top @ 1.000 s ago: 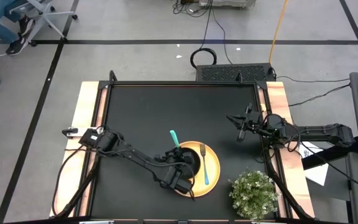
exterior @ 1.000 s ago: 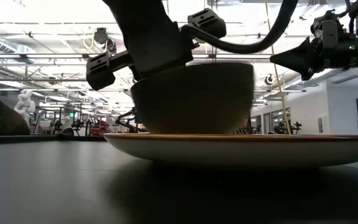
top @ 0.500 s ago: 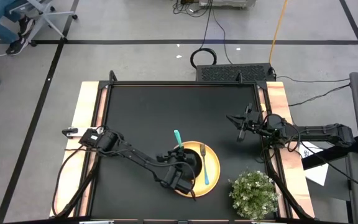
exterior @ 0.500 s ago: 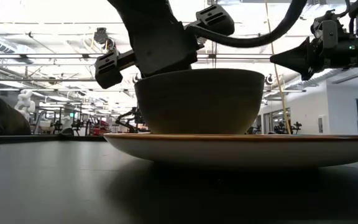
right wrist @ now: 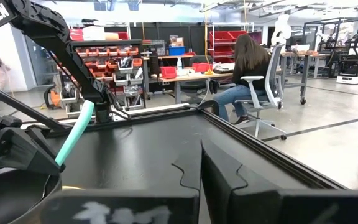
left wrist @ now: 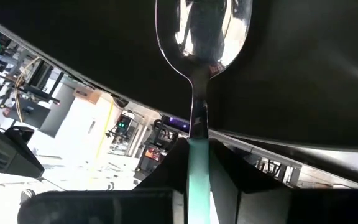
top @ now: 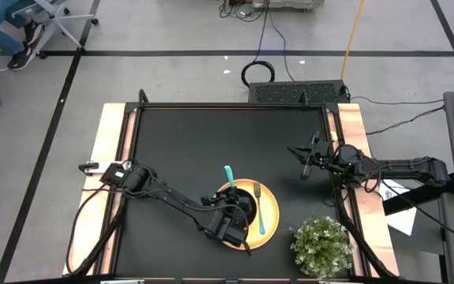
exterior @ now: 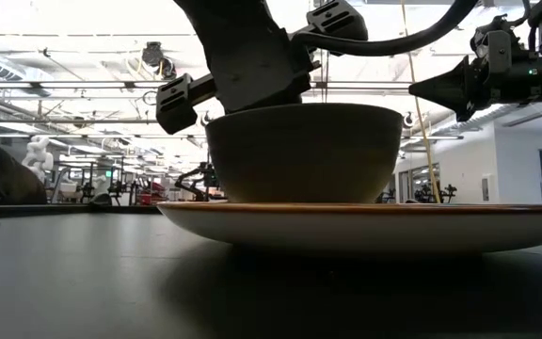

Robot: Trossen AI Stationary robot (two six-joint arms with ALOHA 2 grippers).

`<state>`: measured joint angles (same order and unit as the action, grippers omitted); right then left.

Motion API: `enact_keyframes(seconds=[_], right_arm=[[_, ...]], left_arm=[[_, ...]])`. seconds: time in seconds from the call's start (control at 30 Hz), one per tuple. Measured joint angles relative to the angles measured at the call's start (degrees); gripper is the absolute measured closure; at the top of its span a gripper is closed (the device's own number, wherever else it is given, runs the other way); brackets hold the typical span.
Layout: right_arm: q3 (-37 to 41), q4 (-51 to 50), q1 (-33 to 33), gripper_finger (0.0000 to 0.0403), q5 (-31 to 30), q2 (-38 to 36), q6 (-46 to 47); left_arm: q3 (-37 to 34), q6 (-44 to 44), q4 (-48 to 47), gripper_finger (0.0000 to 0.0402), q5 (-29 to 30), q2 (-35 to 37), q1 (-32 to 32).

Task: Pick and place plate/cup/fork/spoon on tray
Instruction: Put the blue spoon into the black bowl

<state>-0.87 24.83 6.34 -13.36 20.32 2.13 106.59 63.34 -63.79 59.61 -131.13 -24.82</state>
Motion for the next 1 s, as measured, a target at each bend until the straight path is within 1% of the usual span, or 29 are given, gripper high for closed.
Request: enact_keyframes(seconds=[0.1, 0.27, 0.5, 0.73, 1.0], right_arm=[[-0.02, 0.0, 0.01, 0.0403, -0.01, 0.01, 0.0], [-0.01, 0.01, -0.01, 0.0403, -0.01, 0.01, 0.09], [0.01, 0.0, 0.0, 0.0403, 0.01, 0.0, 0.13], [0.0, 0.0, -0.01, 0.0403, 0.01, 0.01, 0.15], [-0.01, 0.01, 0.0, 0.0403, 0.0, 0.0, 0.17]], left_arm=[[0.0, -0.27, -0.02, 0.0365, 0.0, 0.0, 0.0], [0.0, -0.67, -0.07, 0.0352, 0.0, 0.0, 0.0], [0.0, -1.1, -0.09, 0.0359, 0.0, 0.0, 0.0], [0.0, -1.23, -0.17, 0.034, 0.0, 0.0, 0.0], [0.0, -2.09, -0.2, 0.0347, 0.0, 0.0, 0.0]])
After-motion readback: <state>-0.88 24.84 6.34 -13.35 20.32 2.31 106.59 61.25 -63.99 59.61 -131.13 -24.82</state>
